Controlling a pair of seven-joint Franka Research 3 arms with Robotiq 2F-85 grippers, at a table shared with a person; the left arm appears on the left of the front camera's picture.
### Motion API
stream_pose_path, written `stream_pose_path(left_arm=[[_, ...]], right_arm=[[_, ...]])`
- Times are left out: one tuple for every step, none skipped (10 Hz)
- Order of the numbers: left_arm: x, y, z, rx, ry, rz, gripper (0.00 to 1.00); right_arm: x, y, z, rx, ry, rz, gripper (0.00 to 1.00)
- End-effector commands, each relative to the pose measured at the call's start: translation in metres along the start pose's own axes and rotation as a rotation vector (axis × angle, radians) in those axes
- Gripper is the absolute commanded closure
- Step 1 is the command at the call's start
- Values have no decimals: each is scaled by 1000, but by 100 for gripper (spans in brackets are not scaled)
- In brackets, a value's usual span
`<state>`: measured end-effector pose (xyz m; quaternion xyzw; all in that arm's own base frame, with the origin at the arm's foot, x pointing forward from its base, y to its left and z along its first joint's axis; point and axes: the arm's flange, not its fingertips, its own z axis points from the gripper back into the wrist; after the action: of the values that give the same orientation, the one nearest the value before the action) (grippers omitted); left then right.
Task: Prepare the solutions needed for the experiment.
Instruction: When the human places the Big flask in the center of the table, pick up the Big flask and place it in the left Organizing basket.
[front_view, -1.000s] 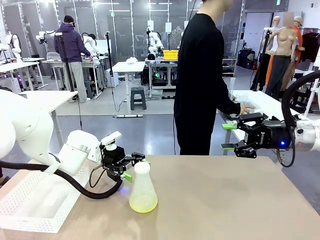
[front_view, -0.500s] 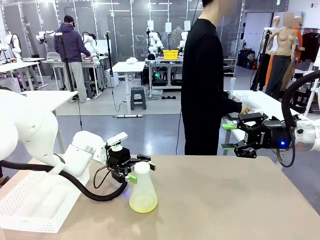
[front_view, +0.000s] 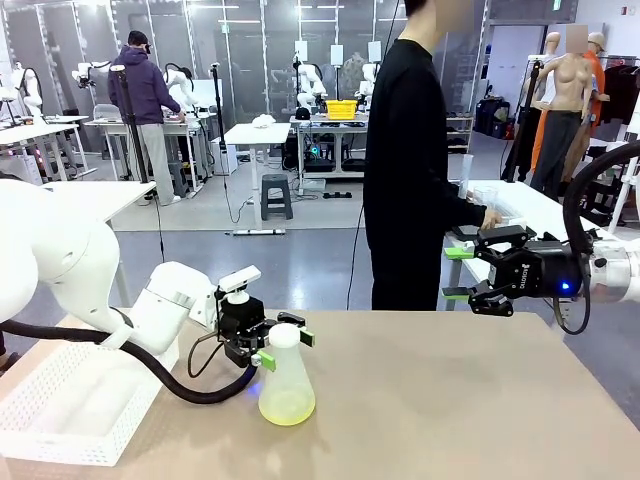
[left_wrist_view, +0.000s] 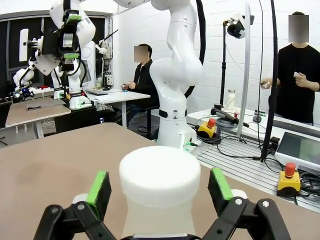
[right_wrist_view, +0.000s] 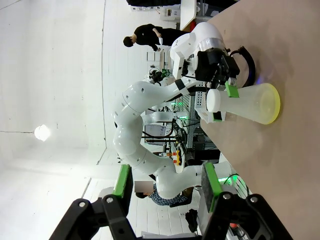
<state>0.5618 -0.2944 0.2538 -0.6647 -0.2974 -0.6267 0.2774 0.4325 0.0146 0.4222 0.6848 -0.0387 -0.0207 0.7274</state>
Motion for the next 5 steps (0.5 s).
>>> stream_pose_path(left_arm=[[0,6,-1,-61,-18,23,0],[1,6,0,-62,-23,25,0],[1,8,0,-68,-21,29,12],[2,10,0,-60,-25,25,20],[3,11,0,-60,-26,23,20]], right_arm=[[0,1,0,7,2,8,30],[0,1,0,7,2,8,30],[0,1,0,7,2,8,30],[0,1,0,7,2,8,30],[0,1,0,7,2,8,30]])
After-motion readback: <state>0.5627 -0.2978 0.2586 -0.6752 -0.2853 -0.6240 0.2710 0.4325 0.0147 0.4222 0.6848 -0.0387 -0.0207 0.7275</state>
